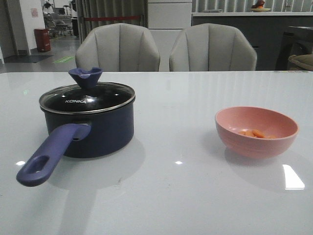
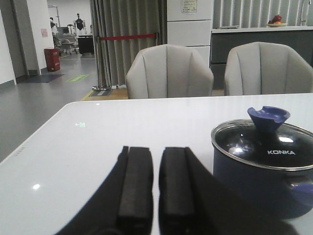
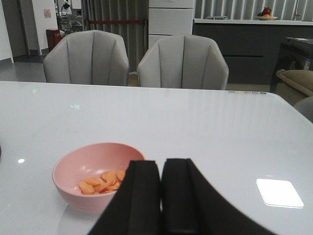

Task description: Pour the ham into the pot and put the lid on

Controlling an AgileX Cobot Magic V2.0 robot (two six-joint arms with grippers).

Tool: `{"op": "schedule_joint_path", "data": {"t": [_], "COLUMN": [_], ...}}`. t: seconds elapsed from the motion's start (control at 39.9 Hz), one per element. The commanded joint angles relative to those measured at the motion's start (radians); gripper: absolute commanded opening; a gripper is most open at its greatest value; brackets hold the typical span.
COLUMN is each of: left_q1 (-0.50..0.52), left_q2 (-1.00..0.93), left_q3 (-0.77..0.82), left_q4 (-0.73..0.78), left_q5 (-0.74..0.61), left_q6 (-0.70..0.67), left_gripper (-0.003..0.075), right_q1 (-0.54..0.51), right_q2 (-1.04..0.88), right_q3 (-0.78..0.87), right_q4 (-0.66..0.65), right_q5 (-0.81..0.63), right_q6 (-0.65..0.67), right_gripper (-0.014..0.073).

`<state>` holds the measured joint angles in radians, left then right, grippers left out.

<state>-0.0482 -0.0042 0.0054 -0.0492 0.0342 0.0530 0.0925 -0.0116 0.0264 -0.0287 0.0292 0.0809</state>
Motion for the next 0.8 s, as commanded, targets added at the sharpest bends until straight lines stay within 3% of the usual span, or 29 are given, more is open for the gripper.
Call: {"op": "schedule_joint_path", "data": {"t": [0.0,0.78], "left_q1": [-0.002,-0.002], "left_q2": [-0.020,-0.020], "left_q3": [0.020,0.020], "left_q4": [-0.007,-0.007], "left_q5": [-0.079,-0.092], "left_q6": [-0.004,-0.004], "left_gripper": [0.0132,0.0132], "right_q1": [-0.005,-0.005], "right_q2": [-0.018,-0.018], "right_q3": [-0.005,-0.005], "right_q4": [-0.015,-0.015], "right_q5": [-0.078,-0.078], "right_q6": [-0.005,-0.005], "right_gripper": [0.0158,0.0158]}}
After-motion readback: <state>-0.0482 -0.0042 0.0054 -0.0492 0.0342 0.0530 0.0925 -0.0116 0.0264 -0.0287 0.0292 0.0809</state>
